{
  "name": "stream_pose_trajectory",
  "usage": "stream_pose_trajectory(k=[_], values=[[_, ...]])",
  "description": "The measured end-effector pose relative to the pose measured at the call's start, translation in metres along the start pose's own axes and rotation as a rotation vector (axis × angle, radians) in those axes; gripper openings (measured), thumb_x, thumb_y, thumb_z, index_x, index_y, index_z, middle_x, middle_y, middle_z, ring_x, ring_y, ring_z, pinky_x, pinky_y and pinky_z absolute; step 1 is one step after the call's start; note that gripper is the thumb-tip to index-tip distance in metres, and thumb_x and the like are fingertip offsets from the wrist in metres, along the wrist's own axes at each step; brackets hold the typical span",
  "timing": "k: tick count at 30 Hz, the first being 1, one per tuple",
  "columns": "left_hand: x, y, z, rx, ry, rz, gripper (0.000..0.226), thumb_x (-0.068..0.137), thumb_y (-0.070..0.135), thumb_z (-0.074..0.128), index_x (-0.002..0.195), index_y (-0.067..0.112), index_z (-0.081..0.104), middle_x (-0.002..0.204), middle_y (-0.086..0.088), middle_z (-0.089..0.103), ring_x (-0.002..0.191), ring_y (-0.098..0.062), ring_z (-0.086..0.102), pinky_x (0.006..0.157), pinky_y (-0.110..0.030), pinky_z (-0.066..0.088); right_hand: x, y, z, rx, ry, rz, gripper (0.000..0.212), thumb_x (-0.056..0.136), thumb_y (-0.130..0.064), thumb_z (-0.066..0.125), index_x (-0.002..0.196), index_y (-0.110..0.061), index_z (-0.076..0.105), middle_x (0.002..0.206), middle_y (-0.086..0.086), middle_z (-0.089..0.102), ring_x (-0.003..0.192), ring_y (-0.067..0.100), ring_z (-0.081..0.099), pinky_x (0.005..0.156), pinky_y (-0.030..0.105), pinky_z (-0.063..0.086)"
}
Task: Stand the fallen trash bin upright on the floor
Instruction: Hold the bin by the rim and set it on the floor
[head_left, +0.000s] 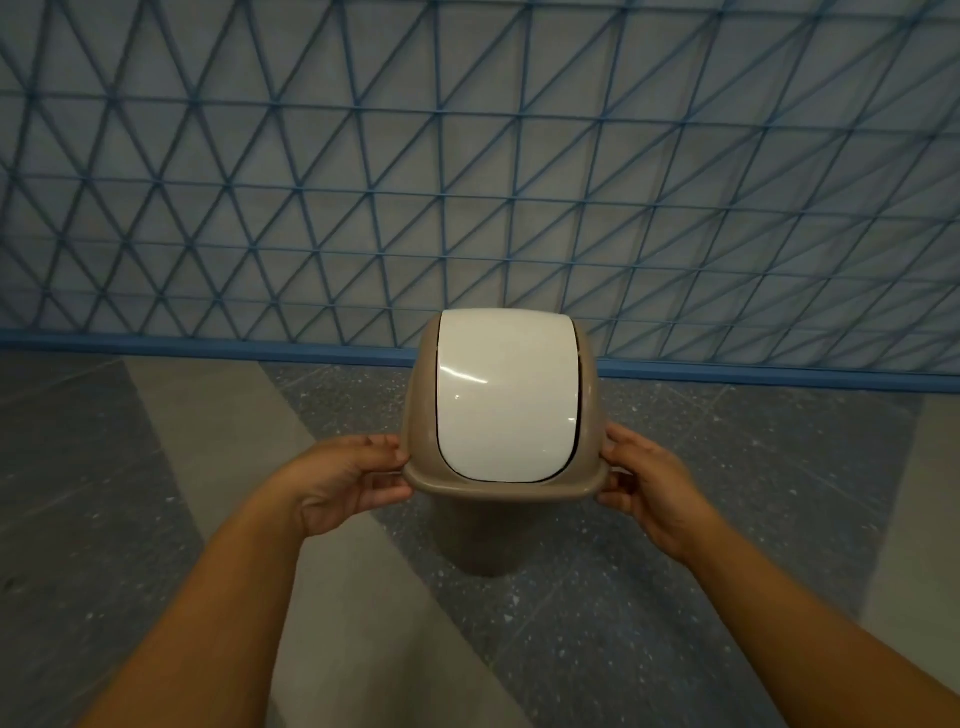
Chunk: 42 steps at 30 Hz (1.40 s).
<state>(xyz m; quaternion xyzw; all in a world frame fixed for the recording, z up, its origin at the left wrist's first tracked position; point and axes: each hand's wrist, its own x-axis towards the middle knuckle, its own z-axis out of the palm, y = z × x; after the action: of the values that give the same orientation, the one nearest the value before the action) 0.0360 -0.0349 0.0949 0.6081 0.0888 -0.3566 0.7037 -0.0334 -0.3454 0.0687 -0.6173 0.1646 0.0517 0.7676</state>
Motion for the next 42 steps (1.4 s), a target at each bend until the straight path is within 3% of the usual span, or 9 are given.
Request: stream_pose_trajectory(k=[7,13,19,22,27,31,35,42], values=[[0.011,-0.001,0.023,-0.011,0.004,0.017,0.02,0.087,0.002,0.058,0.104,0.008,0.066,0.078,-0.005,0.078,0.071,-0.015,0.075,0.059,-0.024,0.06,-0.007,-0.001,-0.025,0.047,-0.012,0.014,0.035,0.085,-0.012,0.058,0.12,-0.019,0.061,0.087,0.009,0.074,0.067,0.018,0.066,0.058,0.028,0.059],[0.025,-0.005,0.061,-0.069,0.063,0.045,0.019,0.088,0.003,0.058,0.105,0.007,0.065,0.081,-0.006,0.076,0.082,-0.019,0.07,0.058,-0.025,0.061,-0.006,-0.01,-0.047,0.074,0.197,-0.049,0.03,0.084,-0.012,0.061,0.111,-0.024,0.062,0.082,0.008,0.075,0.07,0.019,0.068,0.055,0.026,0.057],[0.043,-0.008,0.095,-0.094,0.296,0.168,0.022,0.087,0.005,0.061,0.105,0.016,0.055,0.094,-0.014,0.068,0.084,-0.026,0.069,0.064,-0.033,0.059,-0.006,-0.012,-0.049,-0.05,0.421,-0.211,0.021,0.084,-0.02,0.063,0.104,-0.024,0.068,0.085,0.004,0.073,0.075,0.02,0.068,0.064,0.028,0.059],[0.047,-0.01,0.103,-0.12,0.363,0.224,0.026,0.088,0.007,0.06,0.112,0.013,0.056,0.092,-0.01,0.067,0.08,-0.022,0.068,0.063,-0.031,0.057,-0.005,-0.006,-0.046,-0.05,0.431,-0.266,0.027,0.084,-0.019,0.063,0.109,-0.03,0.065,0.075,0.002,0.073,0.07,0.014,0.07,0.063,0.023,0.059],[0.049,-0.013,0.109,-0.159,0.301,0.203,0.047,0.084,-0.001,0.061,0.128,0.012,0.049,0.1,-0.014,0.068,0.085,-0.025,0.069,0.061,-0.03,0.058,-0.001,0.002,-0.046,0.005,0.379,-0.283,0.034,0.086,-0.015,0.06,0.107,-0.042,0.06,0.071,0.001,0.07,0.073,0.013,0.071,0.067,0.024,0.059],[0.056,-0.008,0.114,-0.215,0.279,0.221,0.048,0.087,-0.003,0.057,0.133,0.009,0.048,0.103,-0.014,0.068,0.089,-0.025,0.069,0.066,-0.031,0.058,0.006,0.007,-0.048,0.088,0.396,-0.288,0.044,0.085,-0.017,0.061,0.126,-0.029,0.053,0.07,-0.002,0.072,0.072,0.014,0.071,0.066,0.025,0.059],[0.071,0.0,0.119,-0.244,0.283,0.243,0.048,0.089,-0.003,0.055,0.134,0.009,0.048,0.097,-0.01,0.068,0.092,-0.025,0.068,0.067,-0.031,0.056,0.021,0.002,-0.049,0.16,0.416,-0.295,0.043,0.085,-0.015,0.061,0.128,-0.015,0.054,0.078,0.004,0.074,0.069,0.011,0.07,0.062,0.022,0.058],[0.113,0.022,0.133,-0.301,0.302,0.226,0.046,0.088,-0.005,0.054,0.132,0.009,0.049,0.099,-0.013,0.066,0.092,-0.025,0.065,0.064,-0.03,0.055,0.063,-0.023,-0.055,0.19,0.433,-0.318,0.042,0.088,-0.01,0.058,0.129,-0.005,0.053,0.078,0.008,0.065,0.069,0.014,0.061,0.064,0.021,0.059]])
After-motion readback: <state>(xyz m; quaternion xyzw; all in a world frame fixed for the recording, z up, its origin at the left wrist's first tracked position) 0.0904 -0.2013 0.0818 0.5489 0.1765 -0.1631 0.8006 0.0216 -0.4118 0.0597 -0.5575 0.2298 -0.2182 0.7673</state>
